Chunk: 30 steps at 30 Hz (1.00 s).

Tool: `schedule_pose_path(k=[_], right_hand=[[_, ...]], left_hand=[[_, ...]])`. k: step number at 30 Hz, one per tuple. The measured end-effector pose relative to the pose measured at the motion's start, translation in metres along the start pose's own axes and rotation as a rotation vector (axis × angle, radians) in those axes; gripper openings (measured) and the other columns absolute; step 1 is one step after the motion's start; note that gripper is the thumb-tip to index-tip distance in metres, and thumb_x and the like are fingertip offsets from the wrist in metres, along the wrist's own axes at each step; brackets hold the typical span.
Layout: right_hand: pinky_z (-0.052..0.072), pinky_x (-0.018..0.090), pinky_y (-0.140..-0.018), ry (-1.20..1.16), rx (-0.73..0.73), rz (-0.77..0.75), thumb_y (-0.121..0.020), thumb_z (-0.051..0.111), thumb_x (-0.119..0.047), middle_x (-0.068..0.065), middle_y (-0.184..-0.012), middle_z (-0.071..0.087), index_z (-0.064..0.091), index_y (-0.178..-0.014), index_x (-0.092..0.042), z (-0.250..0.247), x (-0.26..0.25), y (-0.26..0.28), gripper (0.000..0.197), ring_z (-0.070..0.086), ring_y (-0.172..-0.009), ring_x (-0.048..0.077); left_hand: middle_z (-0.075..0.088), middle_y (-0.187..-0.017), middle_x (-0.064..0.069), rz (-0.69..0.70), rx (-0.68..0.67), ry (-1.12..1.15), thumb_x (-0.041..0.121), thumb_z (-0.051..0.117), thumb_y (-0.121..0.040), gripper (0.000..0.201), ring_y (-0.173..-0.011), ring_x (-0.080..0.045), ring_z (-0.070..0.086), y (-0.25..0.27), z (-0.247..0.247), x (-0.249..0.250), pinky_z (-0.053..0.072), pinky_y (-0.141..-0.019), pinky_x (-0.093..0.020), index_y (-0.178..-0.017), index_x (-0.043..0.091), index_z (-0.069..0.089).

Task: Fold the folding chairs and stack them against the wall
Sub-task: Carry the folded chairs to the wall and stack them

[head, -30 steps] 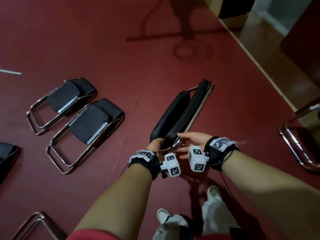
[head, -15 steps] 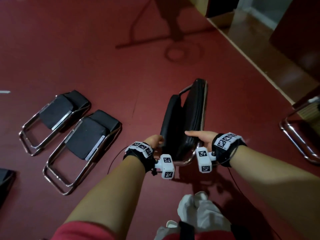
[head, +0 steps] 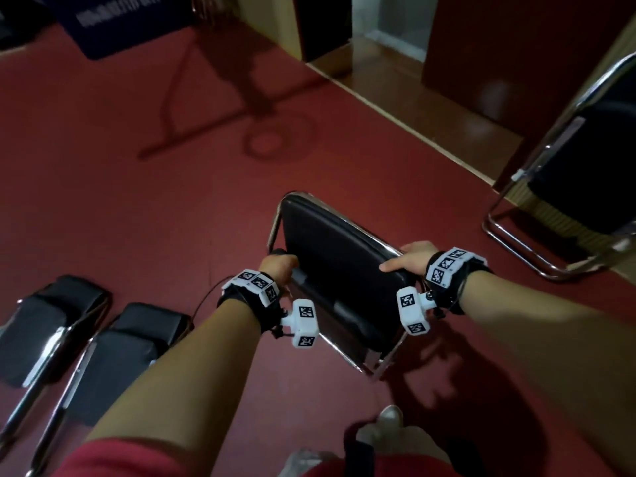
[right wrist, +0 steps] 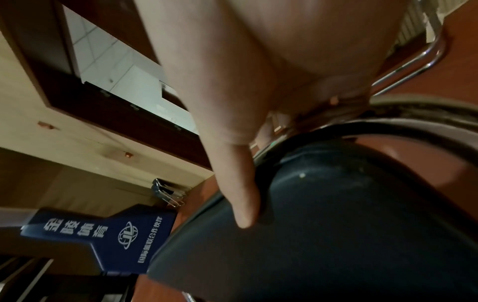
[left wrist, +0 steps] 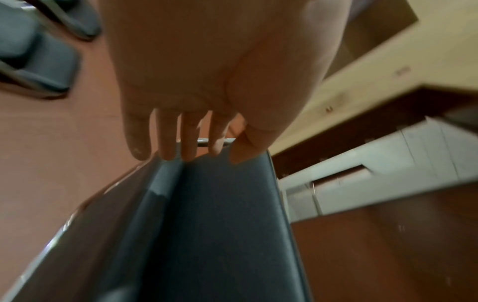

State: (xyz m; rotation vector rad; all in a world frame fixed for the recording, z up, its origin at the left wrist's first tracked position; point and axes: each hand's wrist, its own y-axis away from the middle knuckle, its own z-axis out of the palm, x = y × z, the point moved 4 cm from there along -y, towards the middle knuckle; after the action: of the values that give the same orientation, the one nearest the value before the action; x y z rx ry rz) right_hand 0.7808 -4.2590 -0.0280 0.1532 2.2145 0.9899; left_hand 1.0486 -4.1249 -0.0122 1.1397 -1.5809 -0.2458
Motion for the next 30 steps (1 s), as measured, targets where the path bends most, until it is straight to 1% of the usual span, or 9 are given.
schedule_pose_path(k=[3, 8, 10, 13, 16, 19, 25, 28, 30], right_hand=[[0.039, 0.029, -0.104, 0.009, 0.0, -0.034, -0.068, 0.09, -0.034, 0.008, -0.141, 0.055, 0.052, -0.14, -0.01, -0.011, 0.004, -0.009, 0.085, 0.052, -0.129, 0.026], [0.037, 0.033, -0.111, 0.013, -0.015, -0.064, -0.075, 0.085, -0.034, 0.005, -0.146, 0.052, 0.047, -0.146, -0.014, -0.016, 0.005, -0.014, 0.083, 0.051, -0.131, 0.024], [0.037, 0.033, -0.111, -0.001, -0.003, -0.053, -0.079, 0.082, -0.035, 0.004, -0.148, 0.049, 0.043, -0.149, -0.018, -0.015, 0.004, -0.016, 0.082, 0.048, -0.133, 0.024], [0.036, 0.033, -0.111, -0.02, 0.069, -0.043, -0.081, 0.08, -0.036, 0.003, -0.15, 0.047, 0.042, -0.149, -0.022, -0.015, 0.006, -0.018, 0.079, 0.046, -0.135, 0.024], [0.035, 0.03, -0.109, -0.05, 0.204, -0.011, -0.08, 0.08, -0.039, 0.003, -0.151, 0.046, 0.042, -0.149, -0.02, -0.015, 0.013, -0.015, 0.08, 0.046, -0.136, 0.023], [0.038, 0.032, -0.107, -0.052, 0.339, 0.064, -0.076, 0.082, -0.044, 0.007, -0.146, 0.045, 0.041, -0.147, -0.016, -0.009, 0.021, -0.015, 0.087, 0.047, -0.132, 0.026], [0.043, 0.038, -0.103, -0.131, 0.519, 0.173, -0.069, 0.085, -0.045, 0.014, -0.134, 0.043, 0.045, -0.14, -0.032, 0.01, 0.033, -0.018, 0.083, 0.05, -0.121, 0.033], [0.046, 0.037, -0.1, -0.225, 0.603, 0.138, -0.065, 0.091, -0.037, 0.011, -0.131, 0.049, 0.048, -0.14, -0.02, 0.01, 0.036, -0.02, 0.088, 0.052, -0.121, 0.029], [0.046, 0.027, -0.085, -0.337, 0.665, 0.129, -0.066, 0.091, -0.022, -0.001, -0.111, 0.055, 0.05, -0.132, -0.01, 0.013, 0.045, -0.02, 0.078, 0.054, -0.109, 0.02]], left_hand=[[0.063, -0.093, -0.014, 0.057, 0.037, -0.085, 0.008, 0.057, -0.089, 0.016, -0.079, -0.027, 0.059, -0.014, 0.007, 0.017, 0.052, -0.078, -0.04, -0.103, 0.003, 0.063], [0.069, -0.093, -0.015, 0.128, -0.001, -0.166, 0.005, 0.064, -0.082, 0.007, -0.085, -0.03, 0.067, -0.043, 0.021, 0.05, 0.057, -0.079, -0.04, -0.089, 0.006, 0.067], [0.072, -0.097, -0.016, 0.184, -0.021, -0.216, 0.004, 0.067, -0.076, 0.024, -0.091, -0.033, 0.069, -0.062, 0.023, 0.064, 0.053, -0.072, -0.035, -0.1, 0.004, 0.069], [0.071, -0.108, -0.015, 0.213, -0.046, -0.324, 0.015, 0.066, -0.067, 0.052, -0.094, -0.033, 0.068, -0.087, 0.023, 0.086, 0.055, -0.081, -0.037, -0.118, 0.01, 0.064], [0.052, -0.134, -0.017, 0.226, 0.02, -0.504, 0.026, 0.068, -0.067, 0.081, -0.119, -0.042, 0.054, -0.1, 0.015, 0.106, 0.047, -0.104, -0.051, -0.143, 0.021, 0.042], [0.034, -0.147, -0.019, 0.252, -0.017, -0.594, 0.02, 0.069, -0.078, 0.091, -0.133, -0.045, 0.04, -0.121, 0.01, 0.119, 0.038, -0.112, -0.052, -0.156, 0.026, 0.023], [0.041, -0.151, -0.019, 0.258, -0.161, -0.61, 0.01, 0.071, -0.077, 0.102, -0.13, -0.038, 0.049, -0.181, 0.007, 0.132, 0.046, -0.099, -0.039, -0.16, 0.02, 0.013], [0.045, -0.148, -0.019, 0.269, -0.212, -0.527, 0.0, 0.07, -0.077, 0.098, -0.129, -0.036, 0.051, -0.202, 0.017, 0.134, 0.045, -0.097, -0.036, -0.159, 0.014, 0.016], [0.054, -0.14, -0.017, 0.293, -0.241, -0.512, -0.004, 0.068, -0.075, 0.088, -0.123, -0.035, 0.055, -0.214, 0.027, 0.134, 0.048, -0.101, -0.039, -0.154, 0.011, 0.03]])
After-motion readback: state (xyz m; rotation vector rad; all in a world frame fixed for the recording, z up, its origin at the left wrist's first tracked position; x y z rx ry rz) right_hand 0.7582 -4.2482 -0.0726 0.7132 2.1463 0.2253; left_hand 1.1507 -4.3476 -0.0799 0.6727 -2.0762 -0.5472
